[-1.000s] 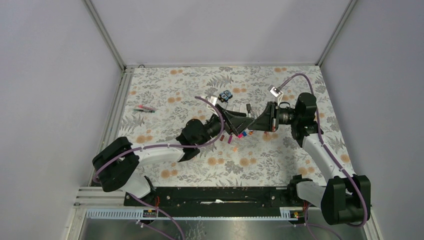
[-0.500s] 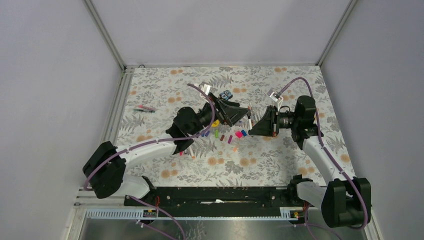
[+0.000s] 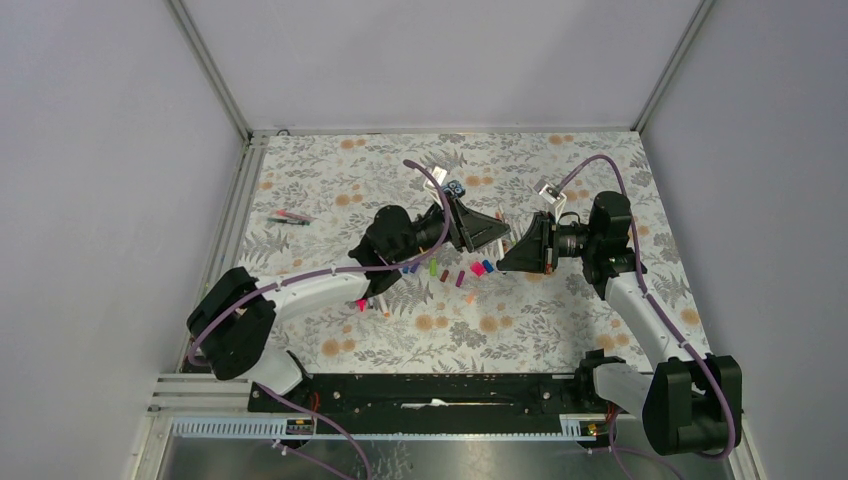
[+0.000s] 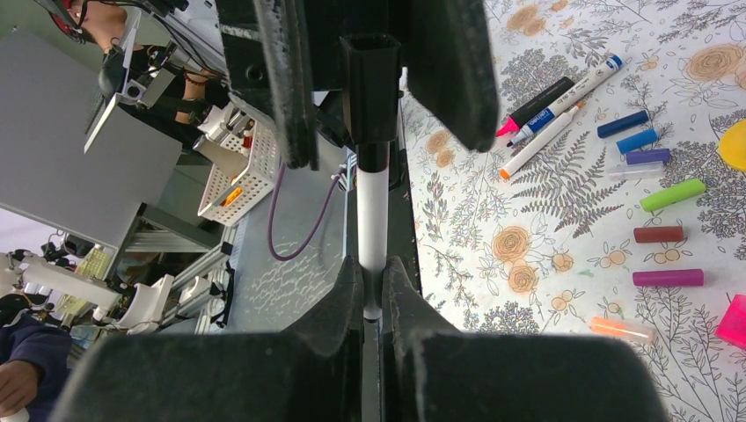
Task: Open the pen caps
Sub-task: Open the pen cap from the pen.
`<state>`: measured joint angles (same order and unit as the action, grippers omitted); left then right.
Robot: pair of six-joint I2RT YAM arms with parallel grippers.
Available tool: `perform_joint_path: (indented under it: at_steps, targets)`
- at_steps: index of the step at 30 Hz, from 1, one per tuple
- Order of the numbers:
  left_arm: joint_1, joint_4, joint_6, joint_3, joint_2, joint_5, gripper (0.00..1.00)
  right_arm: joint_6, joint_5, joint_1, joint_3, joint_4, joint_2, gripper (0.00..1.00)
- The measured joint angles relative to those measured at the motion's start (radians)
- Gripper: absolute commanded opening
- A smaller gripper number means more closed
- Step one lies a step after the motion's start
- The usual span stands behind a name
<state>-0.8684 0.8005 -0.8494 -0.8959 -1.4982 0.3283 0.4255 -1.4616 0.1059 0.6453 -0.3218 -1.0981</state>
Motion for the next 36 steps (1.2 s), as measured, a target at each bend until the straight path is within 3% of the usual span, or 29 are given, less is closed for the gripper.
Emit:
perform_joint_path:
  at_steps: [9,15,16,21,28,36]
  targets:
    - [0.0,0.002,-0.013,-0.015,-0.005,0.018,0.36,-0.003,0.0,0.0,-0.002,0.0,0.0,0.0]
    - [0.003,-0.002,-0.02,-0.021,-0.008,0.029,0.01,-0.003,-0.006,0.0,-0.002,0.0,0.0,0.0]
    - [0.005,-0.002,-0.024,-0.022,-0.008,0.033,0.0,-0.003,-0.006,0.0,-0.002,0.0,-0.001,0.01]
    - [0.008,-0.002,-0.025,-0.022,-0.009,0.043,0.0,-0.007,-0.006,0.0,-0.003,0.005,-0.002,0.35]
    - [0.008,0.039,-0.051,-0.019,-0.015,0.05,0.0,-0.014,-0.007,0.0,0.014,0.048,-0.018,0.41]
    - [0.013,0.093,-0.092,-0.01,-0.04,0.059,0.0,0.086,-0.007,0.0,0.056,-0.008,-0.064,0.44]
